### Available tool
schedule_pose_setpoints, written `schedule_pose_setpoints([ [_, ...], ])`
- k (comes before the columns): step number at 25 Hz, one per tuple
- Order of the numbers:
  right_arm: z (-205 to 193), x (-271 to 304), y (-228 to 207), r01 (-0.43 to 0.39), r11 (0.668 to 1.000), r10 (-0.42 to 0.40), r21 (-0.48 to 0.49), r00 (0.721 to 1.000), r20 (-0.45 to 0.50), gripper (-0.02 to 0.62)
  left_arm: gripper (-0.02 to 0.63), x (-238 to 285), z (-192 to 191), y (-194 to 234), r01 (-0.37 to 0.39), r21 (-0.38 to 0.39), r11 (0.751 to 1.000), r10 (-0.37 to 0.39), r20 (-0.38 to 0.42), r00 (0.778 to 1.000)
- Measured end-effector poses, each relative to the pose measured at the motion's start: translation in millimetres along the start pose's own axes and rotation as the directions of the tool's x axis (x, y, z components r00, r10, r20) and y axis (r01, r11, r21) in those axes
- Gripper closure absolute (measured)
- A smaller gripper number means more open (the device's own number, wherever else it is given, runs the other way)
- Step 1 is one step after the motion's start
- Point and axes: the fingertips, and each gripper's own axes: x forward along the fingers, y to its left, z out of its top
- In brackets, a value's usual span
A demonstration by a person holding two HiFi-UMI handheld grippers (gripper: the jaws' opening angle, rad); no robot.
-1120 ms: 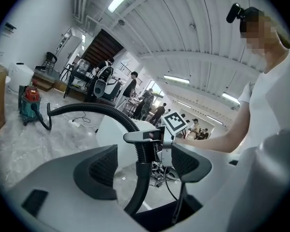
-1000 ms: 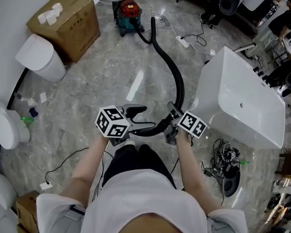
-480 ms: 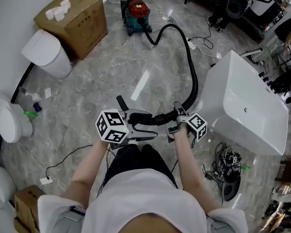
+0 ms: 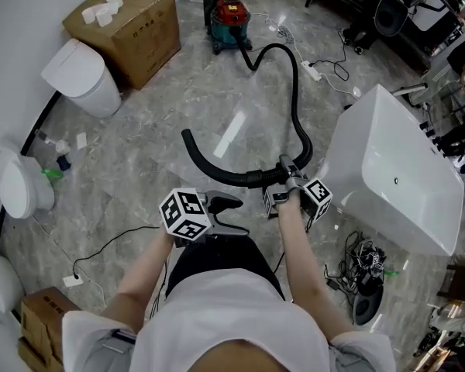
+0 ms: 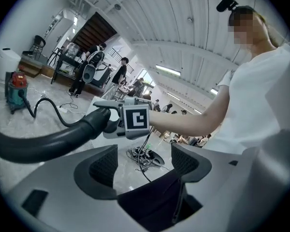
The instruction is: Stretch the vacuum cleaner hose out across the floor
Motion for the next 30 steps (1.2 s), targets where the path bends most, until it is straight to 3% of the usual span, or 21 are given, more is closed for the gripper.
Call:
schedule_pose_setpoints([
  [3,-5.2,1.9,17.4,-0.039,0.998,0.039,0.049,0.999,0.003,0.440,0.255,-4.6,-7.3,13.9,-0.051,-0.053,0.997,0.053,0.027,0.998],
  [6,-9.1,-0.1,39.3,-0.090,0.993,0.091,0.080,0.996,-0.006,0.440,0.255,-15.9,-4.2,41.7,-0.163,-0.152,0.975,0.182,0.118,0.976],
  [8,-13.1,-0.5,54.5,-0.120,0.989,0.123,0.085,0.992,-0.025,0.440,0.255,-29.6,8.7,61.7,-0.228,-0.229,0.946,0.277,0.213,0.937],
  [11,-21.5,0.9,71.5,-0.156,0.982,0.163,0.108,0.985,-0.060,0.440,0.255,-52.7,35.9,81.5,-0.250,-0.328,0.911,0.367,0.370,0.853],
  [14,-31.1,2.2,80.0,-0.179,0.974,0.193,0.139,0.977,-0.090,0.441,0.255,-69.1,57.8,88.0,-0.245,-0.351,0.904,0.397,0.474,0.786],
  [18,-47.6,5.4,79.9,-0.175,0.969,0.198,0.174,0.972,-0.125,0.442,0.255,-84.0,81.3,89.9,-0.270,-0.329,0.905,0.416,0.549,0.725],
  [24,-61.7,4.4,68.6,-0.168,0.951,0.206,0.261,0.970,-0.127,0.442,0.255,-101.7,100.2,91.6,-0.228,-0.396,0.890,0.447,0.657,0.607],
  [29,-79.1,5.5,64.7,-0.162,0.933,0.216,0.321,0.966,-0.141,0.443,0.258,-94.4,116.8,90.8,-0.247,-0.368,0.896,0.441,0.679,0.588],
  [30,-79.7,5.6,64.1,-0.160,0.930,0.217,0.330,0.966,-0.143,0.442,0.295,-94.3,119.2,91.0,-0.247,-0.366,0.897,0.439,0.683,0.583],
])
